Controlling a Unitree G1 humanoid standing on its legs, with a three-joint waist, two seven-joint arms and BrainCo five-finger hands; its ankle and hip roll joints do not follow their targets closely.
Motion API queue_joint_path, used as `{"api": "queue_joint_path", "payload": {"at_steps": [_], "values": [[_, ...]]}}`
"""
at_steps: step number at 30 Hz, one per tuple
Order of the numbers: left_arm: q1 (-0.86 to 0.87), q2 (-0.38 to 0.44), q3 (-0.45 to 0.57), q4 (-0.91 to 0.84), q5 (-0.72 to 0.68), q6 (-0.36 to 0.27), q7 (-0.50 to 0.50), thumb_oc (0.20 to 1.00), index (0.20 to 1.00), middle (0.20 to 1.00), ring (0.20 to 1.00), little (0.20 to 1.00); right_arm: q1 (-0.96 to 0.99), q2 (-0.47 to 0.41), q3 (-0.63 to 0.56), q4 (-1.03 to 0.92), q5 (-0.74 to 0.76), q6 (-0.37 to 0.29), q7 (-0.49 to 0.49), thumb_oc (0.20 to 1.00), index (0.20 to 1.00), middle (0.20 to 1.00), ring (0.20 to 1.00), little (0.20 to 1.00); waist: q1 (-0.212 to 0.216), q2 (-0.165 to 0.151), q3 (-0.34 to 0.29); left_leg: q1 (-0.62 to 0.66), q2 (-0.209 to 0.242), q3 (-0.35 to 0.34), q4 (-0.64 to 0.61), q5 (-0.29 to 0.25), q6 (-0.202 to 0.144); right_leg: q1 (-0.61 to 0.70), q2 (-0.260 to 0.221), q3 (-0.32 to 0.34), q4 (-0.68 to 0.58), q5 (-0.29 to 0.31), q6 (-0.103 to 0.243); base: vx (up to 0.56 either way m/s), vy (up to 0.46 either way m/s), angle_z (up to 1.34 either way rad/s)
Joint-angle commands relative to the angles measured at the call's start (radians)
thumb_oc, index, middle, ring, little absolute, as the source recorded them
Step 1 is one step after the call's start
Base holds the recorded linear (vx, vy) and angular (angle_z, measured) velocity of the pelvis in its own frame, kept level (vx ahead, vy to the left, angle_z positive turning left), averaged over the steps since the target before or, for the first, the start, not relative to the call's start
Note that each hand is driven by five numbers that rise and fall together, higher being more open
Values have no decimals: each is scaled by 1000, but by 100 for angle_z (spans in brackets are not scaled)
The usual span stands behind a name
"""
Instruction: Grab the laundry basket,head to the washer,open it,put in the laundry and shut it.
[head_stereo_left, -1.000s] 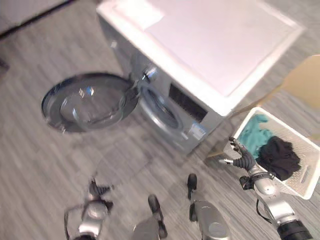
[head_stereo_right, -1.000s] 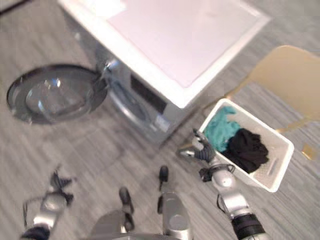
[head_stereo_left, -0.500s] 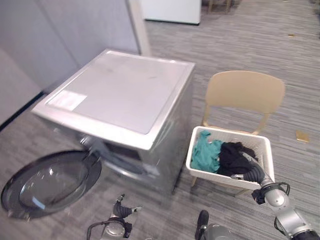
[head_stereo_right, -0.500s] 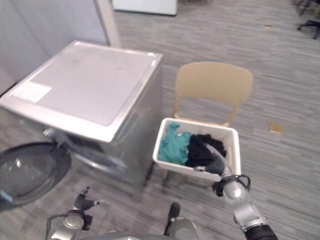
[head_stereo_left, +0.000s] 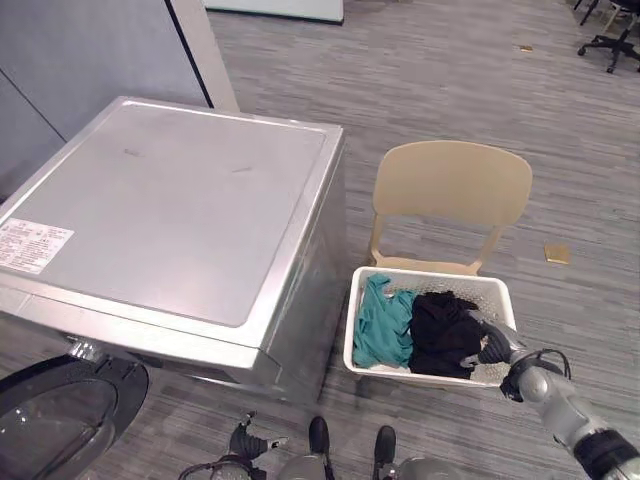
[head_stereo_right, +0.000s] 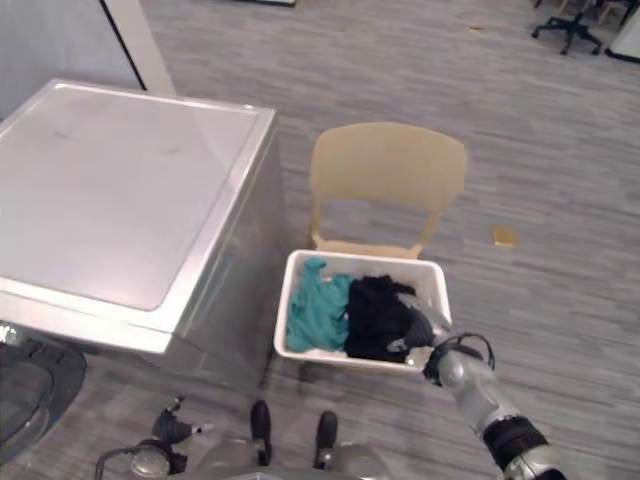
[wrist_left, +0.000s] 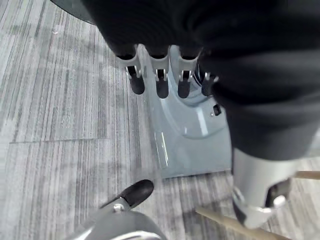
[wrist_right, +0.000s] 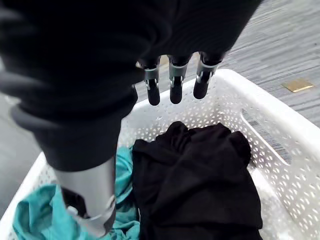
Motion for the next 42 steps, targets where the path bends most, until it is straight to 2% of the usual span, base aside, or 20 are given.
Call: {"api": "queue_joint_path", "payload": {"at_steps": [1,5,7,9,10,13,19,20,21,25,32,34,35,38,41,42], "values": [[-21,54,10,-7,20,-23,41,1000,1000,1000,1000,1000,-160,-9,57,31,-83,-14,-58,1000,1000,1000,1000,1000,43,-32,42,-6,-27,24,101,-148,-4,-49,-94,80,87,-105,121,-57,99,-4],[-55,62,4,7,-4,-36,64,1000,1000,1000,1000,1000,-282,7,134,137,-130,3,-83,1000,1000,1000,1000,1000,64,-27,70,-61,-36,23,73,-126,3,-123,-103,81,88,-81,131,-64,55,2],[-83,67,-7,5,-22,-45,78,1000,1000,1000,1000,1000,-369,27,178,215,-139,18,-101,1000,1000,1000,1000,1000,83,-20,88,-104,-42,12,36,-92,1,-176,-105,75,84,-63,135,-86,37,11],[-85,66,-6,5,-22,-45,78,1000,1000,1000,1000,1000,-373,29,180,219,-139,17,-102,1000,1000,1000,1000,1000,81,-20,86,-107,-42,11,34,-90,1,-180,-105,75,85,-63,135,-31,10,12],[-104,66,-20,4,-39,-52,85,1000,1000,1000,1000,1000,-426,44,204,283,-138,29,-114,1000,1000,1000,1000,1000,99,-16,101,-129,-44,1,7,-64,-4,-205,-107,64,79,-55,137,-37,2,22],[-130,69,-39,-9,-61,-58,93,1000,1000,1000,1000,1000,-490,80,244,399,-152,49,-125,1000,1000,1000,1000,1000,124,-2,125,-168,-48,-22,-23,-31,-9,-241,-111,40,72,-46,136,-47,-17,26],[-183,71,-68,-1,-92,-65,98,1000,1000,1000,1000,1000,-579,121,280,551,-137,74,-138,1000,1000,1000,1000,1000,162,22,156,-228,-51,-55,-48,8,-31,-283,-116,-2,51,-25,139,-49,-32,32],[-192,73,-78,-7,-96,-65,97,1000,1000,1000,1000,1000,-589,124,273,562,-108,76,-137,341,341,341,341,341,172,31,160,-252,-52,-67,-49,18,-41,-291,-117,-18,36,-17,143,-31,-28,33],[-192,73,-78,-7,-96,-65,97,1000,1000,1000,1000,1000,-589,124,273,562,-108,76,-137,200,200,200,200,200,172,31,159,-252,-52,-67,-49,18,-41,-291,-117,-18,36,-17,143,-36,-39,26],[-194,66,-78,-12,-102,-62,93,1000,1000,1000,1000,1000,-571,95,224,458,-23,57,-149,200,200,200,200,200,171,28,158,-261,-53,-80,-49,21,-51,-285,-117,-38,21,-11,147,-12,3,16],[-148,44,-37,-18,-75,-30,81,1000,1000,1000,1000,1000,-380,56,28,94,135,8,-154,200,200,200,200,200,132,-9,123,-173,-53,-72,-49,-15,-35,-210,-122,-31,27,-27,150,13,43,7],[-135,44,-25,-28,-75,-23,79,1000,1000,1000,1000,1000,-331,56,-20,27,168,2,-142,200,200,200,200,200,121,-19,112,-155,-53,-68,-49,-22,-28,-196,-123,-26,28,-28,152,39,68,3],[-113,41,-4,-42,-72,-16,75,1000,1000,1000,1000,1000,-256,64,-87,-71,221,-20,-133,200,200,200,200,200,103,-31,96,-112,-53,-57,-49,-40,-17,-169,-121,-13,35,-35,155,45,106,-14],[-80,41,27,-69,-69,-6,63,1000,1000,1000,1000,1000,-161,76,-155,-210,290,-46,-84,200,200,200,200,200,79,-47,68,-59,-52,-30,-49,-58,-2,-138,-122,1,45,-38,164,23,110,-37],[-55,43,41,-104,-64,0,58,1000,1000,1000,1000,1000,-93,81,-200,-299,329,-60,-50,200,200,200,200,200,64,-54,54,-24,-46,-7,-49,-71,3,-127,-123,12,65,-40,173,-30,87,-53],[-44,46,49,-137,-64,4,51,1000,1000,1000,1000,1000,-49,93,-231,-377,377,-77,-17,200,200,200,200,200,56,-51,48,2,-38,14,-49,-76,9,-125,-127,20,115,-53,181,-132,85,-51]]}}
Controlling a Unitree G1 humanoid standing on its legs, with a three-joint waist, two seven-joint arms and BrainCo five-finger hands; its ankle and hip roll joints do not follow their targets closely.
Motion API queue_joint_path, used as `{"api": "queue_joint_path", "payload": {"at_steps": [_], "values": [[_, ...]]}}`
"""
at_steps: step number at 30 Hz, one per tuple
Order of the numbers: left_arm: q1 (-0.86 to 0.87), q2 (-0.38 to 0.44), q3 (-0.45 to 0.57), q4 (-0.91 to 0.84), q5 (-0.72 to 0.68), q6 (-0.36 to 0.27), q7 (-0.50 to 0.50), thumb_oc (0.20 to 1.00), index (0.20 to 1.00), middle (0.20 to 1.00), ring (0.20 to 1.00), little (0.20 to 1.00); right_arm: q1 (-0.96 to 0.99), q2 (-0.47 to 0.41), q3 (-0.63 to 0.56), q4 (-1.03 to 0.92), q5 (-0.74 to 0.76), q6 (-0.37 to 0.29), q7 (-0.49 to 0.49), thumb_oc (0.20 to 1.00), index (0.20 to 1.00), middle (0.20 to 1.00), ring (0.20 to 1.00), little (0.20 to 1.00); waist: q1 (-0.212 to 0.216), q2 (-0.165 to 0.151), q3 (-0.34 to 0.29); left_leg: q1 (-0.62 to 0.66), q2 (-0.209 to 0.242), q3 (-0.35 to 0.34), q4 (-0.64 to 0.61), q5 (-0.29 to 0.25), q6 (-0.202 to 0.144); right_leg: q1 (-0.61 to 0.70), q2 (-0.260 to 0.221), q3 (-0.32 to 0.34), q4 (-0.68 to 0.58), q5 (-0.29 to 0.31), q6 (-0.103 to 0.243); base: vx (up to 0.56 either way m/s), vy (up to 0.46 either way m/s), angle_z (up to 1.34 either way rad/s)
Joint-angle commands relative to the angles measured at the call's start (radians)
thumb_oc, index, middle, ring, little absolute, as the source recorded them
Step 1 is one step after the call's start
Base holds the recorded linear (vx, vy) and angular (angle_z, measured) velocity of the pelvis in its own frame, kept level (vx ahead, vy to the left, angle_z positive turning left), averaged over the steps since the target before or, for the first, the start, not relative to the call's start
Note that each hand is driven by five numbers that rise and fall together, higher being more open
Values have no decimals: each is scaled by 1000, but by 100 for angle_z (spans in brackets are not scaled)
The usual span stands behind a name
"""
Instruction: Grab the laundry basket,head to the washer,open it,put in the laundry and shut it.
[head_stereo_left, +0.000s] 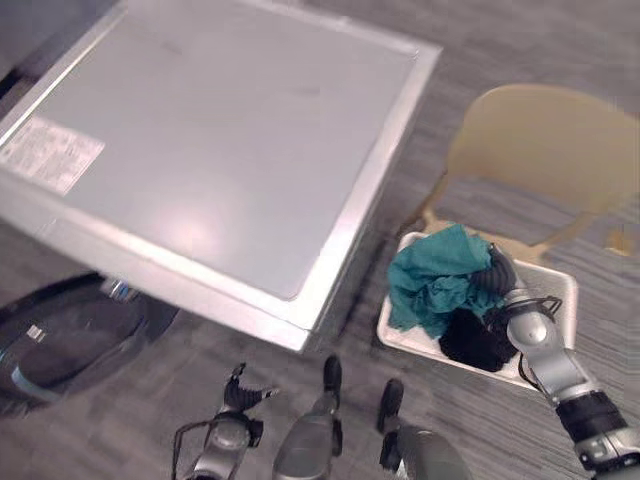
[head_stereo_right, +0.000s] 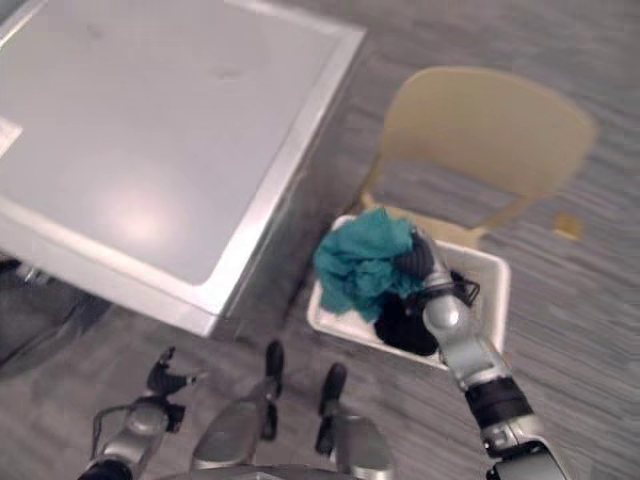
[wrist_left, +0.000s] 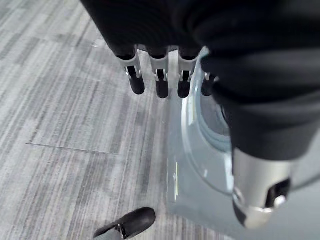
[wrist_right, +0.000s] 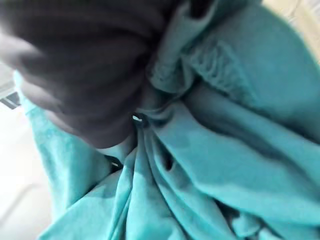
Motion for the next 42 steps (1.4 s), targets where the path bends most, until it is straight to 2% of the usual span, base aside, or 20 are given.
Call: {"api": "queue_joint_path", "payload": {"at_steps": [1,2,4,6,8,9,10,13,14,16,17,20,22,23,25,32,37,38,41,42], "values": [[16,6,-4,-28,-12,-1,-10,1000,1000,1000,1000,1000,10,12,-15,-86,109,-84,54,200,200,200,200,200,11,-1,-64,45,6,40,-6,-96,-8,-89,-97,25,148,-61,139,-121,57,-60],[16,6,-4,-28,-12,-1,-10,1000,1000,1000,1000,1000,10,12,-15,-86,109,-84,54,200,200,200,200,200,11,-1,-64,45,6,40,-6,-96,-8,-89,-97,25,148,-61,139,-148,9,-47],[12,21,-13,-70,-2,-4,-16,1000,1000,1000,1000,1000,49,35,-48,-130,157,-100,70,200,200,200,200,200,6,11,-58,53,22,43,-6,-83,-2,-86,-92,54,280,-120,140,-236,-6,-25],[20,40,-18,-148,5,-10,-18,1000,1000,1000,1000,1000,112,64,-96,-178,198,-115,86,200,200,200,200,200,4,13,-80,38,17,27,-6,-54,2,-38,-66,132,432,-148,126,-298,-87,33],[32,50,-22,-223,-6,-16,-20,1000,1000,1000,1000,1000,140,76,-114,-207,215,-122,89,200,200,200,200,200,11,11,-105,18,17,11,-6,-31,-6,-11,-37,183,486,-157,123,-226,-162,35],[33,55,-23,-255,-13,-21,-20,1000,1000,1000,1000,1000,143,79,-122,-219,224,-122,85,200,200,200,200,200,20,12,-117,-6,23,5,-6,-18,-13,17,-18,205,448,-170,112,-370,-292,37],[36,62,-31,-332,-35,-29,-27,1000,1000,1000,1000,1000,122,87,-112,-222,270,-124,91,200,200,200,200,200,49,5,-115,-75,38,-15,-6,38,-51,105,18,221,293,-272,64,-291,-235,47],[33,63,-29,-362,-46,-33,-28,1000,1000,1000,1000,1000,99,89,-102,-215,297,-129,86,200,200,200,200,200,59,15,-111,-108,49,-19,-4,64,-75,116,33,211,228,-279,48,-299,-169,50],[28,59,-41,-422,-51,-40,-44,1000,1000,1000,1000,1000,82,87,-88,-220,327,-136,85,200,200,200,200,200,73,33,-101,-150,66,-24,-3,75,-95,136,62,206,141,-280,29,-261,-125,16],[29,58,-40,-423,-51,-38,-45,1000,1000,1000,1000,1000,81,87,-87,-219,327,-137,85,200,200,200,200,200,71,35,-100,-151,66,-27,-3,75,-95,138,63,204,137,-278,29,-346,-71,49],[-2,58,-68,-501,-34,-56,-53,1000,1000,1000,1000,1000,40,64,-51,-219,335,-138,95,200,200,200,200,200,59,40,-58,-155,79,21,41,35,-97,119,47,156,122,-239,22,-438,-17,61],[-18,76,-85,-562,-8,-70,-65,1000,1000,1000,1000,1000,28,52,-26,-244,330,-133,113,200,200,200,200,200,48,31,-63,-140,76,21,122,2,-74,101,27,123,94,-199,26,-348,6,52],[-36,85,-108,-613,3,-85,-70,1000,1000,1000,1000,1000,17,44,-6,-258,335,-132,125,200,200,200,200,200,31,10,-73,-107,68,28,205,-77,-55,84,-1,97,80,-176,31,-296,54,46],[-68,81,-139,-645,1,-92,-69,1000,1000,1000,1000,1000,4,45,16,-273,340,-133,131,200,200,200,200,200,15,-5,-89,-60,65,39,271,-158,-47,70,-26,60,69,-159,37,-269,109,57],[-107,76,-181,-667,6,-95,-73,1000,1000,1000,1000,1000,-10,55,31,-289,351,-128,140,200,200,200,200,200,-9,-8,-108,13,70,53,269,-205,-47,59,-36,32,67,-151,45,-132,146,65],[-258,42,-318,-684,35,-99,-68,1000,1000,1000,1000,1000,-107,128,129,-315,409,-124,154,200,200,200,200,200,-46,-8,-178,132,39,48,33,-161,-38,49,-52,-3,50,-103,78,-15,159,49],[-371,26,-395,-673,17,-107,-65,1000,1000,1000,1000,1000,-199,189,209,-277,421,-124,143,200,200,200,200,200,-40,-12,-191,154,23,44,-4,-152,-26,48,-68,4,68,-101,91,-31,117,13],[-450,7,-463,-637,28,-104,-60,1000,1000,1000,1000,1000,-257,250,260,-245,449,-124,135,200,200,200,200,200,-39,-11,-195,154,14,33,-6,-153,-17,39,-72,24,100,-106,97,-35,78,20],[-499,-13,-502,-596,36,-102,-53,1000,1000,1000,1000,1000,-292,283,293,-230,472,-124,134,200,200,200,200,200,-46,-11,-188,150,10,21,-6,-149,-11,21,-63,70,128,-109,99,-55,45,16],[-510,-26,-513,-575,37,-104,-47,464,464,464,464,464,-303,296,307,-218,483,-124,132,200,200,200,200,200,-48,-12,-190,150,8,22,-6,-149,-9,20,-58,91,131,-112,98,-53,21,11]]}}
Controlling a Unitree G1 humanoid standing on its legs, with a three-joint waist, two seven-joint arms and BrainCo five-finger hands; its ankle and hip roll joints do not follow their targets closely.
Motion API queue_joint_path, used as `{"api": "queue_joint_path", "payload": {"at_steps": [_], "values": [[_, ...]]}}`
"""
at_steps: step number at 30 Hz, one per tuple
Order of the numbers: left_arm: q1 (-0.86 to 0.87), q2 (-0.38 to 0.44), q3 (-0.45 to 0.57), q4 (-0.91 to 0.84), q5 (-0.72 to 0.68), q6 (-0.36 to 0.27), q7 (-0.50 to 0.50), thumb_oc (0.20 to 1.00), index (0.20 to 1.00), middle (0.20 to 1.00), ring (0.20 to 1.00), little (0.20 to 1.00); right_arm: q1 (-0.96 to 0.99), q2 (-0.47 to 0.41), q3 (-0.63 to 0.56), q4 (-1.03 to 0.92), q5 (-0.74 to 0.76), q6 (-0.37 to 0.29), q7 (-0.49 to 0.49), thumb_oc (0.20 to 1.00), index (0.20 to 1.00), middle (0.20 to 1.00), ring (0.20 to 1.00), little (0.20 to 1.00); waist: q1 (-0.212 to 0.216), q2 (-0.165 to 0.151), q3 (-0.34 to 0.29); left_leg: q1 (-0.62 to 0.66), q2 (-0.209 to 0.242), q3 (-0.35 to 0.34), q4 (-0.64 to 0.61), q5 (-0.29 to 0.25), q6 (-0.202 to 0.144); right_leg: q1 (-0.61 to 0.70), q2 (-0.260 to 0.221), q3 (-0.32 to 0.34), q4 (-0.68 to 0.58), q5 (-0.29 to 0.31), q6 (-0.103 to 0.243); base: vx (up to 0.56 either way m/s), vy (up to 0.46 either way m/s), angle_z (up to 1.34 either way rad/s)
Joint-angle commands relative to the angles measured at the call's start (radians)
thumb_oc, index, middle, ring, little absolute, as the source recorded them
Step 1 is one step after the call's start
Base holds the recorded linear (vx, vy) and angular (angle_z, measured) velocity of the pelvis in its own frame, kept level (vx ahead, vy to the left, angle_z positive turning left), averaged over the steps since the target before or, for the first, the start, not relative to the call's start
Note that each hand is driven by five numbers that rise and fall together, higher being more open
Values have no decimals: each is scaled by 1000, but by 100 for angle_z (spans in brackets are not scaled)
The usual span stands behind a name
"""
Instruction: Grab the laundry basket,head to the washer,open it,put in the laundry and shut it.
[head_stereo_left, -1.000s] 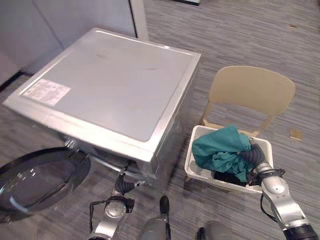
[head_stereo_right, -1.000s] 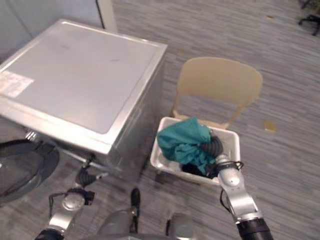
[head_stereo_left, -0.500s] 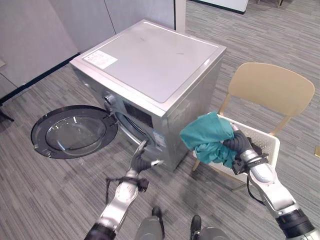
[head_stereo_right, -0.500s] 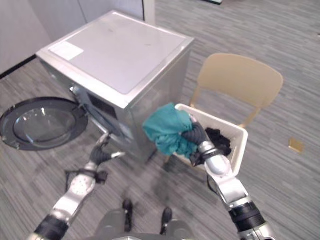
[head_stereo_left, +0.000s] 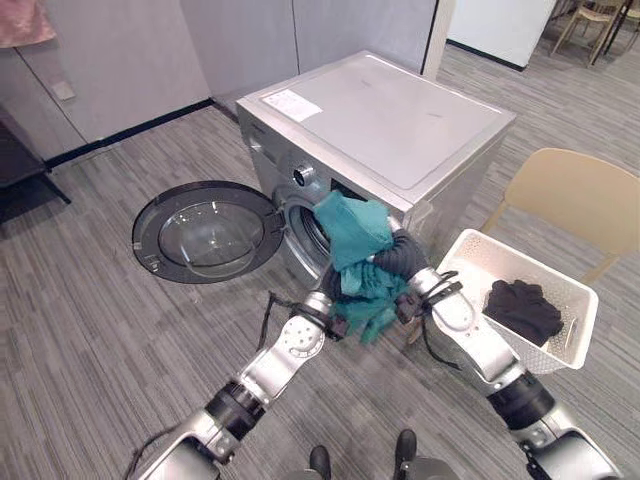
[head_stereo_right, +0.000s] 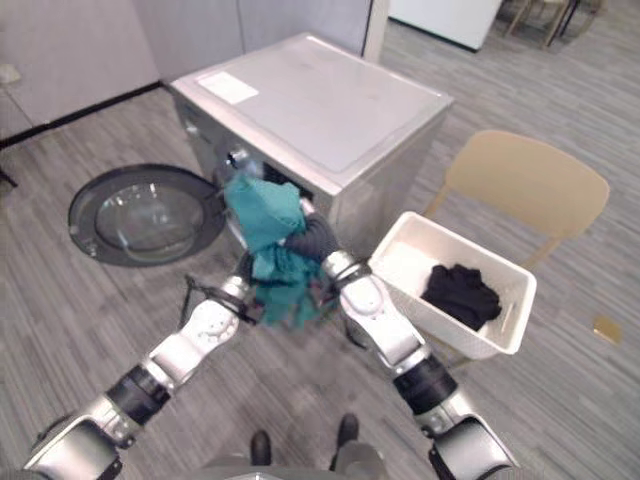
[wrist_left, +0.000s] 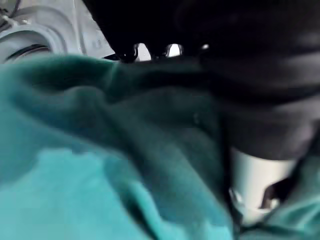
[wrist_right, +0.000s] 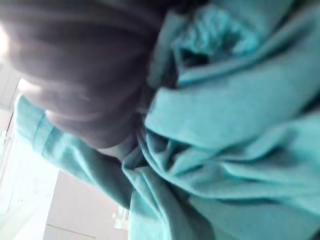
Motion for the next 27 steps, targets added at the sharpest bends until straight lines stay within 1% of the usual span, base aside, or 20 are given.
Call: {"api": "queue_joint_path", "payload": {"at_steps": [1,2,3,4,7,8,11,13,15,17,21,22,23,25,26,27], "values": [[-97,-81,-71,84,58,-51,17,200,200,200,200,200,-84,52,31,-28,86,-63,-3,200,200,200,200,200,-8,-13,-43,-24,19,-20,-28,-41,-23,38,69,76,40,-135,40,-36,7,10],[-102,-84,-74,93,58,-51,23,200,200,200,200,200,-89,59,43,-20,92,-61,-1,570,570,570,570,570,-7,-13,-43,-24,20,-19,-28,-39,-23,38,71,82,42,-134,38,-25,-3,3],[-103,-84,-74,94,59,-51,23,200,200,200,200,200,-90,60,43,-19,92,-62,-1,1000,1000,1000,1000,1000,-6,-13,-43,-24,20,-18,-28,-39,-23,37,71,83,42,-134,38,0,0,0],[-97,-86,-59,102,50,-49,41,200,200,200,200,200,-90,65,67,-3,98,-54,4,1000,1000,1000,1000,1000,0,-13,-47,-22,21,-17,-28,-35,-23,44,73,88,34,-134,34,-5,-34,-10],[-67,-79,-31,97,39,-42,54,200,200,200,200,200,-70,49,77,-6,74,-44,8,1000,1000,1000,1000,1000,6,-11,-54,-13,21,-14,-28,-36,-22,62,75,88,15,-131,31,16,-39,-6],[-24,-74,7,94,17,-36,62,200,200,200,200,200,-40,27,69,-16,40,-37,14,1000,1000,1000,1000,1000,11,-8,-59,-7,23,-11,-28,-35,-25,76,76,81,1,-131,29,25,-61,-10],[61,-53,79,89,-6,-29,63,200,200,200,200,200,18,-23,29,-46,-22,-29,15,1000,1000,1000,1000,1000,11,-3,-67,2,28,-6,-28,-33,-30,98,78,76,-20,-128,27,31,-76,-7],[122,-33,133,79,-16,-25,59,200,200,200,200,200,70,-62,-18,-67,-64,-30,14,1000,1000,1000,1000,1000,7,1,-69,9,31,-5,-28,-32,-33,108,79,72,-28,-131,25,39,-73,-3],[202,-9,201,57,-26,-28,42,200,200,200,200,200,151,-121,-94,-94,-120,-31,13,1000,1000,1000,1000,1000,-1,7,-69,16,35,-6,-28,-29,-36,116,82,70,-33,-133,23,32,-62,-1],[272,7,251,43,-32,-28,23,200,200,200,200,200,233,-155,-155,-110,-154,-31,17,1000,1000,1000,1000,1000,-7,12,-73,20,37,-5,-28,-28,-38,122,84,64,-37,-135,22,28,-49,-1],[414,28,377,69,-45,-25,-13,200,200,200,200,200,406,-230,-298,-79,-250,-36,14,1000,1000,1000,1000,1000,-16,21,-70,25,44,-5,-24,-21,-44,131,88,60,-45,-140,19,24,-50,-1],[474,40,440,100,-36,-20,-31,200,200,200,200,200,474,-270,-355,-47,-325,-32,19,1000,1000,1000,1000,1000,-14,24,-65,24,46,-8,-16,-21,-46,134,91,57,-51,-141,18,22,-43,-1],[476,40,440,98,-36,-20,-32,200,200,200,200,200,477,-270,-356,-48,-326,-31,19,1000,1000,1000,1000,1000,-14,24,-66,25,47,-8,-16,-21,-46,135,91,57,-52,-141,18,15,-47,-2],[524,38,502,162,-46,-15,-42,200,200,200,200,200,544,-297,-387,26,-390,-26,28,1000,1000,1000,1000,1000,-12,25,-50,14,50,-17,14,-27,-49,139,93,54,-52,-147,14,-5,-37,-2],[524,38,502,162,-46,-15,-42,200,200,200,200,200,543,-297,-387,27,-390,-27,27,1000,1000,1000,1000,1000,-12,24,-52,9,50,-18,15,-25,-49,136,93,53,-53,-144,14,-36,-37,-1],[552,32,535,202,-57,-4,-55,200,200,200,200,200,562,-302,-391,106,-434,-12,33,1000,1000,1000,1000,1000,-8,24,-40,-15,50,-27,38,-27,-49,130,93,48,-55,-145,9,-51,-31,3]]}}
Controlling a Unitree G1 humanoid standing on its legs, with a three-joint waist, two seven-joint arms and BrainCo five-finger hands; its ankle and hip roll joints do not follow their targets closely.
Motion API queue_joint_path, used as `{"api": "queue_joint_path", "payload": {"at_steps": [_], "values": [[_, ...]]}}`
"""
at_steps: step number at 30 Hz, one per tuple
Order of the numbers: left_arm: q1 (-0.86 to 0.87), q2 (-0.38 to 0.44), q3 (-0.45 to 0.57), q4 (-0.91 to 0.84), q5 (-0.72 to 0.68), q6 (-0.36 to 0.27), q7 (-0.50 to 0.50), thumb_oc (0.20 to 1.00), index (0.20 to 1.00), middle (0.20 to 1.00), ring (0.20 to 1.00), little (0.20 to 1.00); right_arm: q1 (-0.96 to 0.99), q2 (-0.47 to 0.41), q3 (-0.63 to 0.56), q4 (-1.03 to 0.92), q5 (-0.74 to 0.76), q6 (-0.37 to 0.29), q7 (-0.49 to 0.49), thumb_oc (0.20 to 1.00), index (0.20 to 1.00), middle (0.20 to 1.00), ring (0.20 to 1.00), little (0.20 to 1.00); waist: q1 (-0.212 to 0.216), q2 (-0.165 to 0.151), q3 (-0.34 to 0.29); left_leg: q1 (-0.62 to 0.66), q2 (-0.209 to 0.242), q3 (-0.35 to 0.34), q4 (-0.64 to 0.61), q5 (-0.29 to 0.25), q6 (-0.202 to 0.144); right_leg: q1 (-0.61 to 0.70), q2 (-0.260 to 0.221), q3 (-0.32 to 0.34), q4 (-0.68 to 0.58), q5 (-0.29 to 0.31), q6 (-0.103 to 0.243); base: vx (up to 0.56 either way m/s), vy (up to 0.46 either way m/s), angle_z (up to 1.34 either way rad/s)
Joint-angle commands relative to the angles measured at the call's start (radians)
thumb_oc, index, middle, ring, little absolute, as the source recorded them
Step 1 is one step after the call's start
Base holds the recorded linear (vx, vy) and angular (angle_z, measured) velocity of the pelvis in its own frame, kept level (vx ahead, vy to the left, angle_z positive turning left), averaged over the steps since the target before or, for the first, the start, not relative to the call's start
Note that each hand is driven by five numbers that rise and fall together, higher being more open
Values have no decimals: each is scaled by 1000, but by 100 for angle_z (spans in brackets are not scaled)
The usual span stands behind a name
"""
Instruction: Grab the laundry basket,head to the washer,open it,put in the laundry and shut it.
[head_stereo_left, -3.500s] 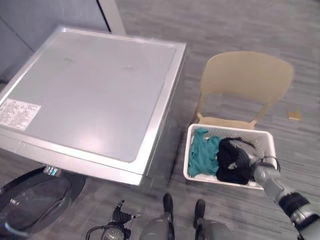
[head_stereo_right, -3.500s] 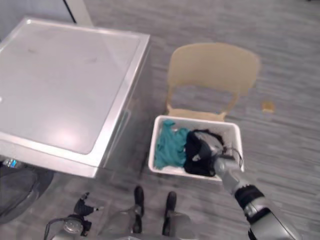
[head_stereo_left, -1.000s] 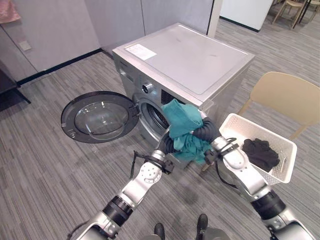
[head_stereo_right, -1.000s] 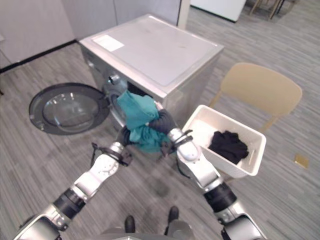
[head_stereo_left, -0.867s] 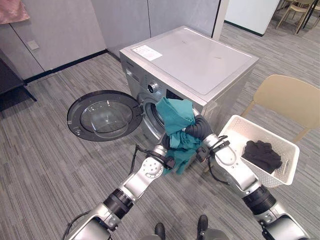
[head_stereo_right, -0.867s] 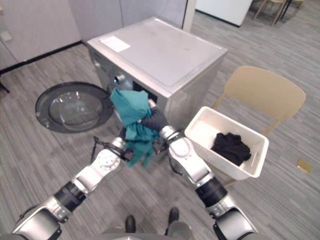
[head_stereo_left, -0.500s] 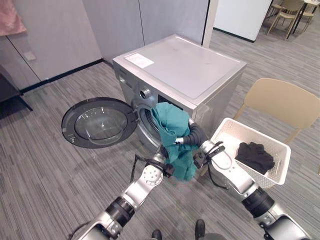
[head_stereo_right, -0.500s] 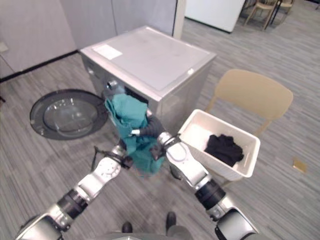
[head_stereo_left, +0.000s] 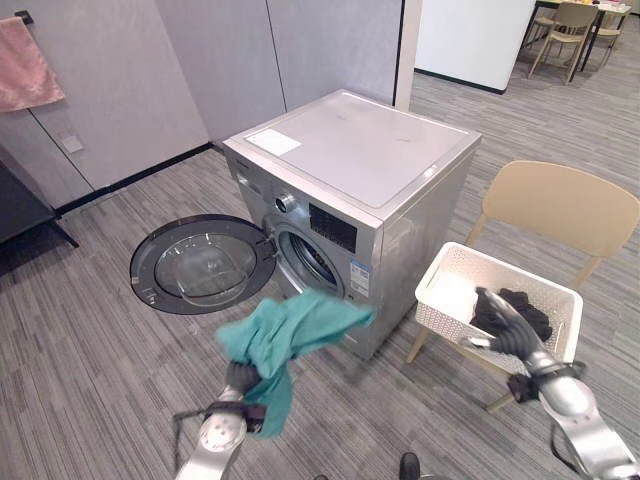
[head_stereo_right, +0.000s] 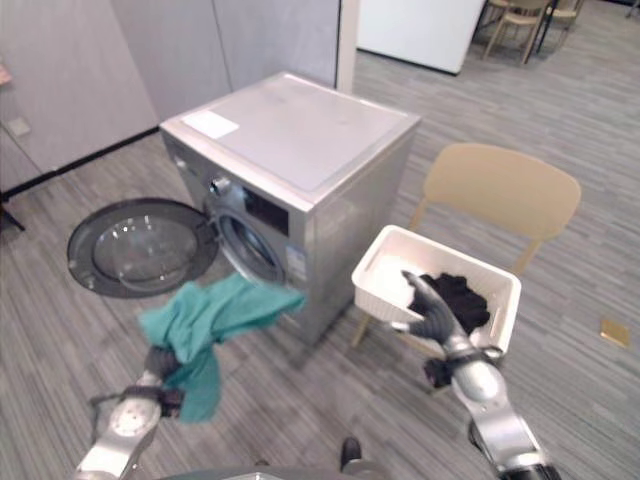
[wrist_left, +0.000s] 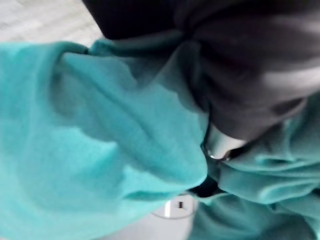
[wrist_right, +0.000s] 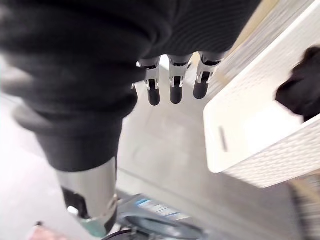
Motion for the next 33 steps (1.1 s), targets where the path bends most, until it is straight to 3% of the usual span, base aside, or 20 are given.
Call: {"api": "queue_joint_path", "payload": {"at_steps": [1,3,6,7,8,9,10,14,16,18,21,24,26,27,28,29,30,31,33], "values": [[-56,26,57,59,-31,-35,-16,200,200,200,200,200,-68,16,18,81,-97,-25,16,1000,1000,1000,1000,1000,10,-48,24,-80,-20,-37,70,-24,-23,29,9,-7,69,-174,31,-107,-44,24],[-61,20,87,145,-40,-22,0,200,200,200,200,200,-78,44,33,229,-93,-20,-4,1000,1000,1000,1000,1000,20,-53,64,-141,-22,-53,120,-23,-27,15,3,-27,67,-173,23,-148,-26,40],[-72,18,100,182,-50,-18,9,200,200,200,200,200,-81,64,31,290,-74,-15,-18,1000,1000,1000,1000,1000,22,-56,82,-199,-25,-50,157,-18,-32,-13,-7,-60,67,-167,19,-92,18,52],[-81,20,104,193,-50,-13,19,200,200,200,200,200,-89,74,28,331,-66,-9,-39,1000,1000,1000,1000,1000,20,-54,96,-221,-15,-1,170,-19,-34,-27,-20,-98,66,-165,19,-91,50,55],[-81,21,105,193,-50,-13,19,200,200,200,200,200,-90,74,29,331,-66,-10,-39,1000,1000,1000,1000,1000,18,-54,92,-228,-16,-3,169,-16,-33,-32,-21,-100,65,-163,18,-37,108,84],[-84,19,115,204,-56,-6,26,200,200,200,200,200,-97,82,36,360,-67,5,-49,1000,1000,1000,1000,1000,11,-53,100,-223,17,87,165,-18,-33,-38,-41,-149,67,-162,21,122,103,105],[-82,14,117,215,-63,-4,27,200,200,200,200,200,-99,88,44,373,-69,9,-50,1000,1000,1000,1000,1000,10,-52,98,-210,29,94,158,-35,-43,-23,-45,-160,66,-179,28,165,139,127],[-104,12,129,232,-62,7,65,200,200,200,200,200,-98,99,45,391,-68,25,-74,1000,1000,1000,1000,1000,3,-57,111,-231,96,212,136,8,-58,-20,-96,-280,82,-178,33,118,135,117],[-94,-4,149,235,-84,11,63,200,200,200,200,200,-100,112,50,413,-75,37,-71,1000,1000,1000,1000,1000,-1,-49,100,-217,110,258,103,13,-58,-3,-109,-328,79,-181,46,234,203,137],[-84,5,143,236,-59,12,60,200,200,200,200,200,-108,119,57,423,-76,38,-69,1000,1000,1000,1000,1000,-2,-49,97,-230,92,243,124,3,-52,19,-126,-330,90,-184,52,313,257,74],[-80,30,132,229,-18,16,53,200,200,200,200,200,-121,135,76,433,-79,41,-60,1000,1000,1000,1000,1000,16,-61,106,-240,50,206,150,-44,-16,23,-171,-306,167,-196,57,293,269,42],[-97,64,127,223,2,21,61,200,200,200,200,200,-136,149,91,429,-85,51,-57,1000,1000,1000,1000,1000,23,-75,129,-223,-6,188,161,-95,36,-48,-241,-241,371,-146,72,243,270,43],[-110,72,110,218,12,16,65,200,200,200,200,200,-141,161,102,422,-77,49,-59,1000,1000,1000,1000,1000,7,-71,146,-191,-30,169,149,-117,61,-118,-216,-155,482,-134,71,226,221,22],[-110,72,110,218,13,16,65,200,200,200,200,200,-141,161,102,421,-77,49,-59,1000,1000,1000,1000,1000,9,-72,146,-190,-32,173,147,-119,62,-124,-218,-150,490,-138,71,281,201,28],[-116,69,98,209,19,12,65,200,200,200,200,200,-141,163,111,415,-78,45,-58,1000,1000,1000,1000,1000,-11,-60,156,-141,-47,156,121,-131,71,-193,-163,-88,543,-153,67,265,152,34],[-121,67,91,205,18,10,66,200,200,200,200,200,-143,164,114,413,-78,44,-58,1000,1000,1000,1000,1000,-19,-53,164,-118,-53,146,104,-134,71,-233,-133,-72,548,-166,61,268,148,3],[-121,66,91,206,18,9,66,200,200,200,200,200,-143,163,114,413,-78,44,-58,1000,1000,1000,1000,1000,-18,-52,165,-116,-53,146,102,-134,71,-234,-133,-71,551,-168,61,257,59,-4],[-130,58,78,203,8,8,62,200,200,200,200,200,-150,159,120,412,-73,44,-56,1000,1000,1000,1000,1000,-32,-46,172,-82,-61,126,79,-146,69,-286,-99,-70,493,-177,60,274,17,19],[-133,51,72,204,5,6,59,200,200,200,200,200,-154,157,122,420,-72,43,-59,1000,1000,1000,1000,1000,-37,-43,176,-67,-64,120,74,-154,69,-305,-88,-78,454,-166,59,300,-15,43]]}}
